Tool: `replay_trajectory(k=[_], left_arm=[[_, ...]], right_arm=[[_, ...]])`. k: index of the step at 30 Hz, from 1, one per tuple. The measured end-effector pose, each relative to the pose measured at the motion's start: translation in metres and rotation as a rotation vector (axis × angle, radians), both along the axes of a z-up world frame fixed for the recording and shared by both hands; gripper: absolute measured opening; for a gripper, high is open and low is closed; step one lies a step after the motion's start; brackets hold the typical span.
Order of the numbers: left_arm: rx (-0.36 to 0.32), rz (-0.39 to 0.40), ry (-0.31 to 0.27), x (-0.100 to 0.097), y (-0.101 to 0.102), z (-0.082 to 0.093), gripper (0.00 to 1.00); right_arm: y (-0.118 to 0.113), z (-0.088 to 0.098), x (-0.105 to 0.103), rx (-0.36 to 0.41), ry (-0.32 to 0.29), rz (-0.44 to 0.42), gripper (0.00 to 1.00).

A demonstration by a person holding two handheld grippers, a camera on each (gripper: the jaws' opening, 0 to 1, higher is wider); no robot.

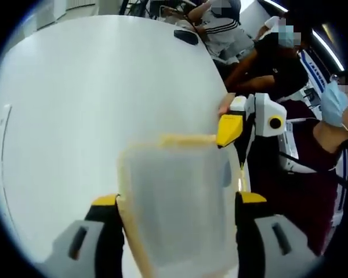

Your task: Snap each plastic latch of the storage box into its locked position after aligning the lid with the box until every specified latch is closed and the lid sits flush.

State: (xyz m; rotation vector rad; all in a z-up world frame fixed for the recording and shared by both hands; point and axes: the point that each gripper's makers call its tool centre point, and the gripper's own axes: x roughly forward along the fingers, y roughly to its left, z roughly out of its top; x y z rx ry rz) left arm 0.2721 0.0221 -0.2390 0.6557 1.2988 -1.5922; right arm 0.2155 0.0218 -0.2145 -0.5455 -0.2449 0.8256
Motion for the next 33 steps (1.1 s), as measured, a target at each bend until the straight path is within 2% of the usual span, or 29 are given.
replay_trajectory(k=[7, 9, 12, 16, 18, 19, 21, 23, 27, 30, 33], left_arm=[[-0.029, 0.013, -0.017, -0.002, -0.003, -0.001, 0.86], [-0.051, 0.013, -0.03, -0.006, -0.006, -0.004, 0.9], [-0.044, 0.018, -0.033, -0.004, -0.005, -0.003, 0.9], [-0.057, 0.014, -0.07, -0.005, -0.006, -0.001, 0.9], [-0.053, 0.021, -0.101, 0.0, -0.006, 0.001, 0.92], [-0.054, 0.031, -0.154, 0.008, -0.007, 0.001, 0.96], [-0.057, 0.043, -0.173, 0.009, -0.006, 0.001, 1.0], [-0.066, 0.045, -0.192, 0.007, -0.006, 0.003, 1.0], [-0.104, 0.032, -0.28, 0.013, -0.01, 0.012, 1.0], [-0.103, 0.055, -0.31, 0.015, -0.008, 0.014, 1.0], [-0.134, 0.077, -0.37, 0.016, -0.008, 0.019, 1.0]], right_arm=[[0.001, 0.0, 0.0, -0.001, -0.001, 0.0, 0.47], [0.001, 0.001, 0.001, -0.002, -0.001, 0.0, 0.47], [0.001, 0.001, 0.001, -0.002, -0.001, 0.0, 0.47], [0.002, 0.0, 0.002, -0.002, -0.002, 0.0, 0.47], [0.002, 0.0, 0.002, -0.002, -0.002, 0.0, 0.47], [0.002, 0.0, 0.002, -0.002, -0.002, 0.0, 0.47], [0.002, 0.0, 0.003, -0.002, -0.002, 0.001, 0.47], [0.002, 0.0, 0.003, -0.003, -0.003, 0.002, 0.47], [0.003, 0.0, 0.003, -0.004, -0.004, 0.004, 0.47], [0.003, -0.001, 0.003, -0.006, -0.005, 0.005, 0.47], [0.003, -0.001, 0.003, -0.007, -0.006, 0.008, 0.47]])
